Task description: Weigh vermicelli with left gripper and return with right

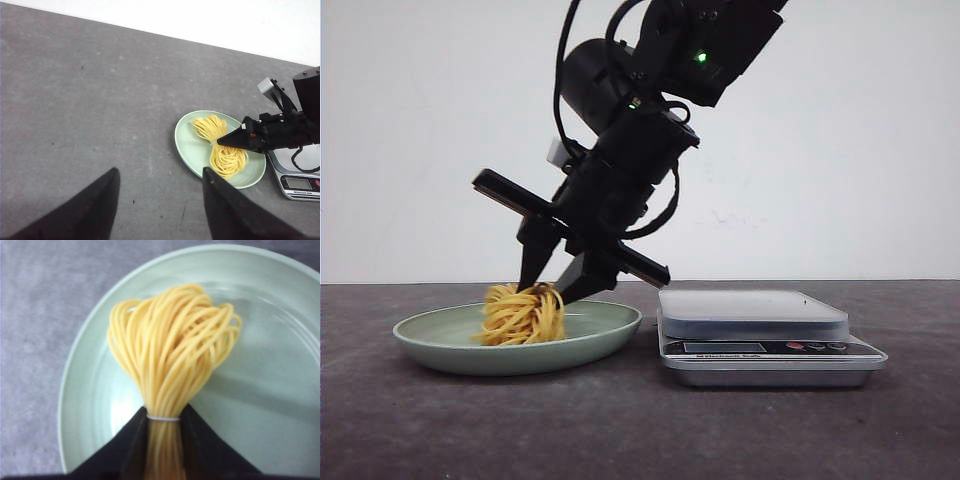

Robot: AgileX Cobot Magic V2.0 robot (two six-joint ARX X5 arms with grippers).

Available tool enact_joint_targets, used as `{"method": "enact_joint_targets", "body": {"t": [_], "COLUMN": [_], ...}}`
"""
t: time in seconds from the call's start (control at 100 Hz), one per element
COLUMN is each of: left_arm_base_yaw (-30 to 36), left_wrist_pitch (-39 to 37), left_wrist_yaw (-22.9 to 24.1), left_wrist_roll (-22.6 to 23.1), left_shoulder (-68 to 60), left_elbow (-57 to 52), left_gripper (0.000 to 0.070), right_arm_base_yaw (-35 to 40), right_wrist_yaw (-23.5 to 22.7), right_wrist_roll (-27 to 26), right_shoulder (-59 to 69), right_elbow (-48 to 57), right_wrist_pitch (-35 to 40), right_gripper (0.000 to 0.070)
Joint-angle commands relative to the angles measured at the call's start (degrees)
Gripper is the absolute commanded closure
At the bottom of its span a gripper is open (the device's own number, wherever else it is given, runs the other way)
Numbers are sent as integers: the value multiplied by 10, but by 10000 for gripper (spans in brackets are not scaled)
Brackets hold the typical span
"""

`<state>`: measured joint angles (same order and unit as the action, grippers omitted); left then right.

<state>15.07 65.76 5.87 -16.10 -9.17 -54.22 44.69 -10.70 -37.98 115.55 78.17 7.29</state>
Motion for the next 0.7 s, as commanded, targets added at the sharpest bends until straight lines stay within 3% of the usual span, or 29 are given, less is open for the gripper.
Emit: {"method": "enact_joint_targets", "body": {"t": [0.0,0.06,0.1,0.35,0.69], "left_arm_base_yaw": [0,0,0,0,0], "left_wrist_pitch": [-6,-5,-5,2,3], "left_wrist_yaw": [2,2,2,3,3], "left_wrist_roll": [0,0,0,0,0], "left_shoulder": [2,2,2,2,2], "left_elbow": [-6,-6,-6,-6,-6], "left_gripper": [390,390,390,390,390], "right_arm_base_yaw": [7,7,7,-10,-62], "right_wrist_yaw": [3,2,2,8,113], "right_wrist_roll": [-2,-2,-2,33,224], "right_shoulder": [7,7,7,-26,-246], "right_elbow": [15,15,15,16,16], "right_wrist_pitch": [-18,-27,-31,-22,97], "right_gripper": [507,311,253,254,255]}}
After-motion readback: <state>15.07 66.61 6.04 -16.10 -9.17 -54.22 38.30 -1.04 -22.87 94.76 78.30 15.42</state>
